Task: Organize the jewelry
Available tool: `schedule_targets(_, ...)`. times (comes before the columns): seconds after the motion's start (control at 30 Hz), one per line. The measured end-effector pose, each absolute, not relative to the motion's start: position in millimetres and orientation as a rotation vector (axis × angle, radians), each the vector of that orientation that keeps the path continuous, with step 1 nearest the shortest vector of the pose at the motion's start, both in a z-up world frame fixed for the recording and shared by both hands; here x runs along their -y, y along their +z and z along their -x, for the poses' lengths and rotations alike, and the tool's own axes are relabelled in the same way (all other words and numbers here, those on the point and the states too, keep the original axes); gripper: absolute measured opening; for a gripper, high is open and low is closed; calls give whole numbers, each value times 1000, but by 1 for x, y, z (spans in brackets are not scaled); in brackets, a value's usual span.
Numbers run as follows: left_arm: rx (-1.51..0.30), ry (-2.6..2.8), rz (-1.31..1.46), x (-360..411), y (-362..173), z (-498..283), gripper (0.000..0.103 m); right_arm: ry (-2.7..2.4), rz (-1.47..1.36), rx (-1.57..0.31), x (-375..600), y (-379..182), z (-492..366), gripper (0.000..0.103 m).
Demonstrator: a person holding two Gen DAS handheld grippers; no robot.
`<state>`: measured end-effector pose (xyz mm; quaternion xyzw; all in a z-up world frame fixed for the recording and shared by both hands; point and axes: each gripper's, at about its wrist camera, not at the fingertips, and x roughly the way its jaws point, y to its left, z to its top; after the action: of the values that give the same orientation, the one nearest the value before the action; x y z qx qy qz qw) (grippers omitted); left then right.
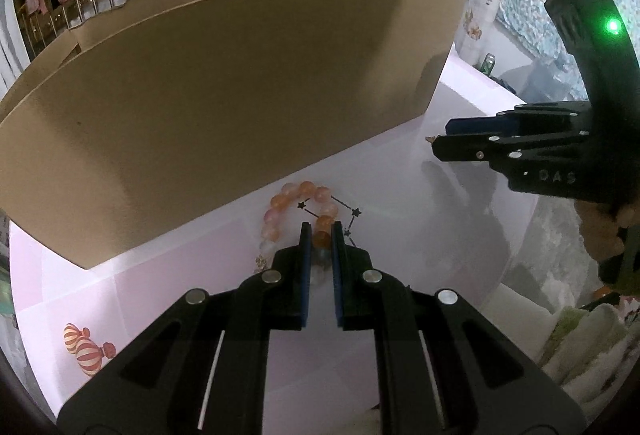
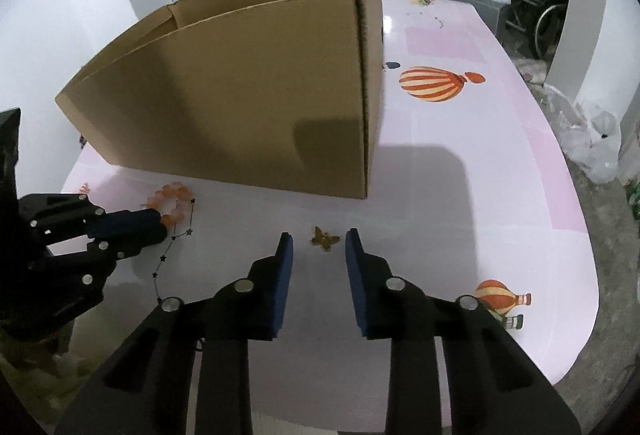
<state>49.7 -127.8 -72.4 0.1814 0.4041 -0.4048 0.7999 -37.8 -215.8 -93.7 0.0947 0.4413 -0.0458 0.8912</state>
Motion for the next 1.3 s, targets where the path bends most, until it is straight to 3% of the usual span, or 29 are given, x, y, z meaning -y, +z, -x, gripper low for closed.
schedule_targets(0.63, -862, -869, -395, 128, -72, -47, 9, -96, -105, -908, 204, -94, 31, 9)
schedule_targets(0.93, -863, -868, -395, 127, -72, -47, 9, -96, -150, -918, 210, -90, 31, 8)
schedule_targets(1.3, -864, -867, -388, 126, -73, -47, 9, -108, -203, -959, 209, -93, 37, 16)
